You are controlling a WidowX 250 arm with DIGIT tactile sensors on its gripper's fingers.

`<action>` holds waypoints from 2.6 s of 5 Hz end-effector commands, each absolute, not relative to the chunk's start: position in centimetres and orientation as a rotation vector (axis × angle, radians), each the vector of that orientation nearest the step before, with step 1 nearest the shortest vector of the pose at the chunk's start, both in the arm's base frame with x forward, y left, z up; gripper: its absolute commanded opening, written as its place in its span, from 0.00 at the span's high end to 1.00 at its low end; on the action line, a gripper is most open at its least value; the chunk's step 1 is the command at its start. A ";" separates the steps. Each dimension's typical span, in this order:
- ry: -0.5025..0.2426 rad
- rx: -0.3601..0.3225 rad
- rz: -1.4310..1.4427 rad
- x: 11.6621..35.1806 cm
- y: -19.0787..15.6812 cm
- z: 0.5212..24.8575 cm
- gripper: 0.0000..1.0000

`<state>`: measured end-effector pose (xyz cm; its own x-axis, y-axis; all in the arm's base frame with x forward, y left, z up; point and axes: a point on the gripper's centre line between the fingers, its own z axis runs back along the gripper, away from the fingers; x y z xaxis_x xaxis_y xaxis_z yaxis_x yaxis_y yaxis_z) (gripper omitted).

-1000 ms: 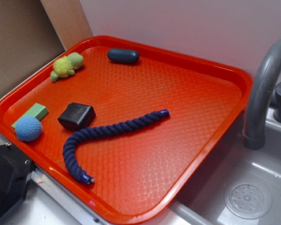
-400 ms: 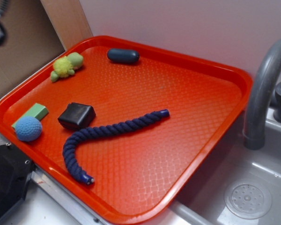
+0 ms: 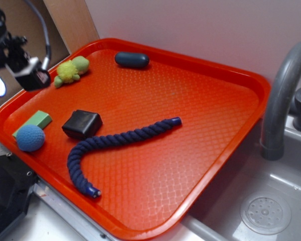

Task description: Grab the blue ball.

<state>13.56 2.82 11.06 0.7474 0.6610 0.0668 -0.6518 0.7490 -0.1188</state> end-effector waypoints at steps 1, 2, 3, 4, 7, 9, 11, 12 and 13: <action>-0.029 -0.083 0.762 12.5 3.4 6.2 0.00; 0.010 -0.040 0.755 11.7 5.1 4.7 0.00; 0.042 0.049 0.741 10.4 6.9 3.9 0.00; 0.068 0.050 0.686 10.4 7.2 2.9 0.00; 0.031 0.026 0.619 10.7 5.9 3.4 1.00; -0.010 -0.018 0.556 10.9 4.5 6.4 1.00; -0.104 -0.030 0.483 12.5 3.1 10.4 1.00; -0.136 -0.023 0.384 13.3 2.6 11.5 1.00; -0.193 0.048 0.152 15.5 2.4 14.6 1.00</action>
<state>15.58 2.25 13.75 0.9769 0.1451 0.1566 -0.1526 0.9876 0.0368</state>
